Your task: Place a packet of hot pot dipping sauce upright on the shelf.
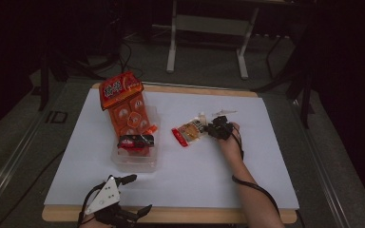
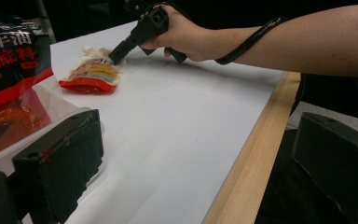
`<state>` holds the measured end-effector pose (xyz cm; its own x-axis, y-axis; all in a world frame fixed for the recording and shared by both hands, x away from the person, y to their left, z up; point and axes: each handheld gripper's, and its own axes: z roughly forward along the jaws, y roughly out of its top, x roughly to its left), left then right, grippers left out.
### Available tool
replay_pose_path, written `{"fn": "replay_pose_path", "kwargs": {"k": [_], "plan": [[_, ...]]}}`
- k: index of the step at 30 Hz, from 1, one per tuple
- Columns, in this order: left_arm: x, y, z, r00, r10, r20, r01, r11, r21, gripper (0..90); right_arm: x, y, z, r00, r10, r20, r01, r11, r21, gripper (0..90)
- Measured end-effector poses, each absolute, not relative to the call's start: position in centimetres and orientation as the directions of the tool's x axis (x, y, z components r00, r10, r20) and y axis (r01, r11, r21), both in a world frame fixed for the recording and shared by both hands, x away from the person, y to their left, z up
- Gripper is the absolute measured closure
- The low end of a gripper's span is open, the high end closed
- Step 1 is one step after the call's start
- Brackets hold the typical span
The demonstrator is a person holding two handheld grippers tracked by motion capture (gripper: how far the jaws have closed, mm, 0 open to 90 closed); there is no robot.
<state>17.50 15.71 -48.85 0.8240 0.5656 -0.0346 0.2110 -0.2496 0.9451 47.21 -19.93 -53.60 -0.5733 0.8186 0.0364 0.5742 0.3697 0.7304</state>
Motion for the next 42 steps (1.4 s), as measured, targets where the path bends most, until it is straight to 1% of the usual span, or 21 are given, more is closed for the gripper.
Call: {"fn": "replay_pose_path", "kwargs": {"k": [3, 8, 18, 24, 31, 39, 42], "plan": [[17.5, 15.7, -48.9, 0.824, 0.566, -0.036, 0.212, -0.248, 0.945, 2.2, 47.1, -19.7, -53.5, -0.576, 0.816, 0.043, 0.581, 0.372, 0.724, 86.5], [17.6, 15.7, -48.9, 0.824, 0.565, -0.036, 0.212, -0.248, 0.945, 2.2, 46.9, -19.6, -53.3, -0.573, 0.818, 0.049, 0.588, 0.368, 0.720, 88.5], [17.7, 15.5, -48.8, 0.826, 0.562, -0.044, 0.214, -0.242, 0.946, 2.2, 45.9, -19.6, -51.2, -0.595, 0.803, 0.027, 0.537, 0.372, 0.757, 89.1], [17.9, 15.3, -48.8, 0.829, 0.557, -0.042, 0.211, -0.243, 0.947, 2.2, 45.2, -19.4, -49.7, -0.611, 0.791, 0.035, 0.511, 0.360, 0.781, 89.2], [18.2, 15.0, -48.9, 0.837, 0.546, -0.039, 0.206, -0.248, 0.946, 2.2, 44.1, -18.7, -47.6, -0.642, 0.766, 0.029, 0.461, 0.356, 0.813, 89.2], [18.3, 14.8, -48.8, 0.848, 0.526, -0.057, 0.200, -0.218, 0.955, 2.2, 42.9, -18.1, -45.4, -0.678, 0.735, 0.021, 0.400, 0.345, 0.849, 89.3], [18.4, 14.8, -48.8, 0.851, 0.523, -0.044, 0.185, -0.221, 0.957, 2.3, 42.4, -17.9, -44.7, -0.689, 0.725, 0.014, 0.381, 0.346, 0.857, 89.3]]}}
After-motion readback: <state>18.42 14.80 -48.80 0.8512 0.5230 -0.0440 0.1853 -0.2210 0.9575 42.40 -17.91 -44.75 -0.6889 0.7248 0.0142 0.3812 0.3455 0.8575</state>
